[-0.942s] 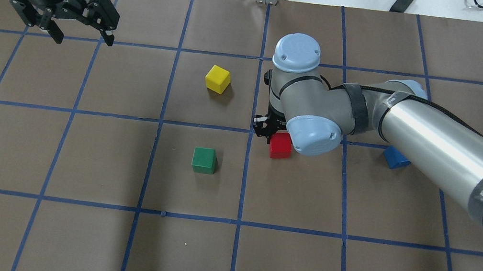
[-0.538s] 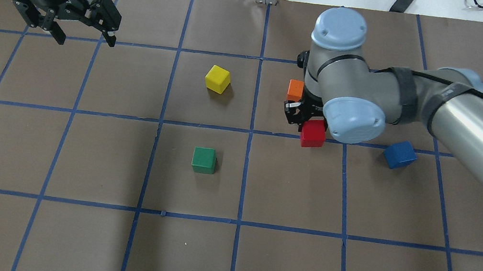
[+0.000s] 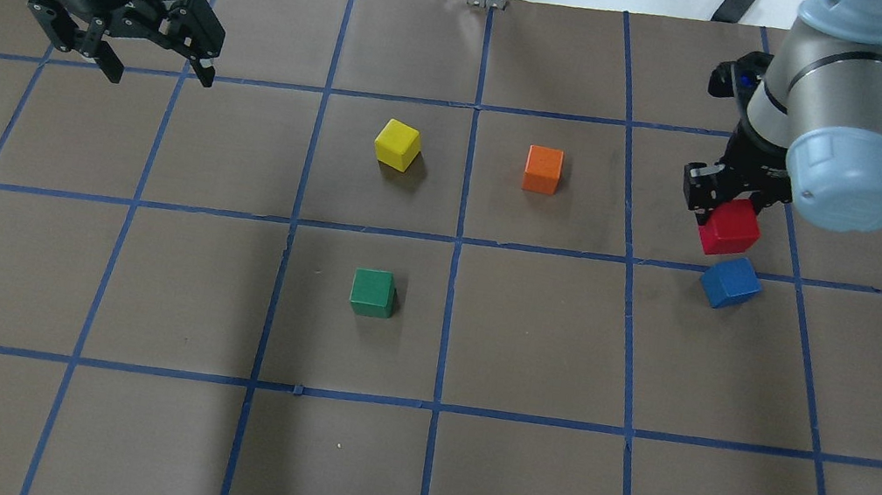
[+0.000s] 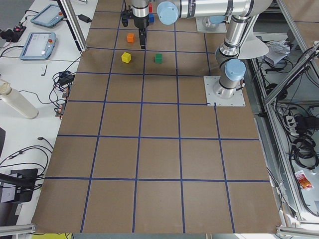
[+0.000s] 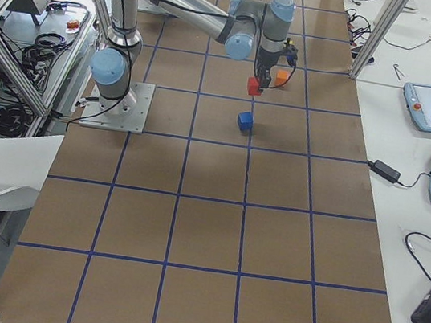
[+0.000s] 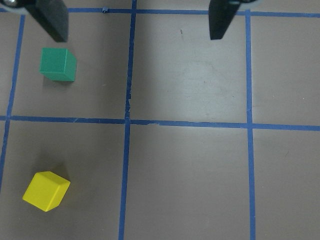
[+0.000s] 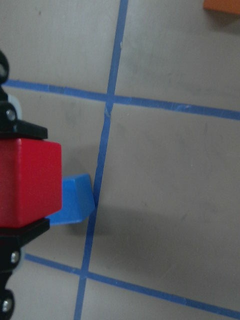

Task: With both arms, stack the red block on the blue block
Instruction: 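Carry the red cube with the right gripper over the blue cube, then lower the red cube onto the top of the blue cube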

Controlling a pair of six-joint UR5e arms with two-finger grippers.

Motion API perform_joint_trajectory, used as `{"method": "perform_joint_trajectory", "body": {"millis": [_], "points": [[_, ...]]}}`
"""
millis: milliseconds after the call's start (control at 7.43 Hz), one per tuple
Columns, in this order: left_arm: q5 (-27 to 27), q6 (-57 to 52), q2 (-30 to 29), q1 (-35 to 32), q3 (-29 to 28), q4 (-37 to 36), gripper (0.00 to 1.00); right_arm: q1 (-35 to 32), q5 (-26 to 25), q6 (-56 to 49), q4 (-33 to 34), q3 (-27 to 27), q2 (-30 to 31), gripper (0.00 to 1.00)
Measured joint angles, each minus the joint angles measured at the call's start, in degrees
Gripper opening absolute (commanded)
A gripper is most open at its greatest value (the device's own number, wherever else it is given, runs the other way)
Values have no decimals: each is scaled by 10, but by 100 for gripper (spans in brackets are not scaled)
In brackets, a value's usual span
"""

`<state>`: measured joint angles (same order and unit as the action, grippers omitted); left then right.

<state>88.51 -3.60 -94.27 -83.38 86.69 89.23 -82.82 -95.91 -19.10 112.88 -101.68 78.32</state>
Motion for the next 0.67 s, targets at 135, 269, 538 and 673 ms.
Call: {"method": "perform_joint_trajectory", "body": {"millis": [135,269,538,673], "points": [[0,-1,1,0,0,0,100,21,-8,-56,4,-10,-1,0],[1,-1,2,0,0,0,100,39,-9,-96,11,-23,-2,0],[0,-2,3,0,1,0,100,60,-5,-123,33,-38,-16,0],[0,-1,3,0,1,1,100,62,-3,-125,44,-40,-25,0]]}}
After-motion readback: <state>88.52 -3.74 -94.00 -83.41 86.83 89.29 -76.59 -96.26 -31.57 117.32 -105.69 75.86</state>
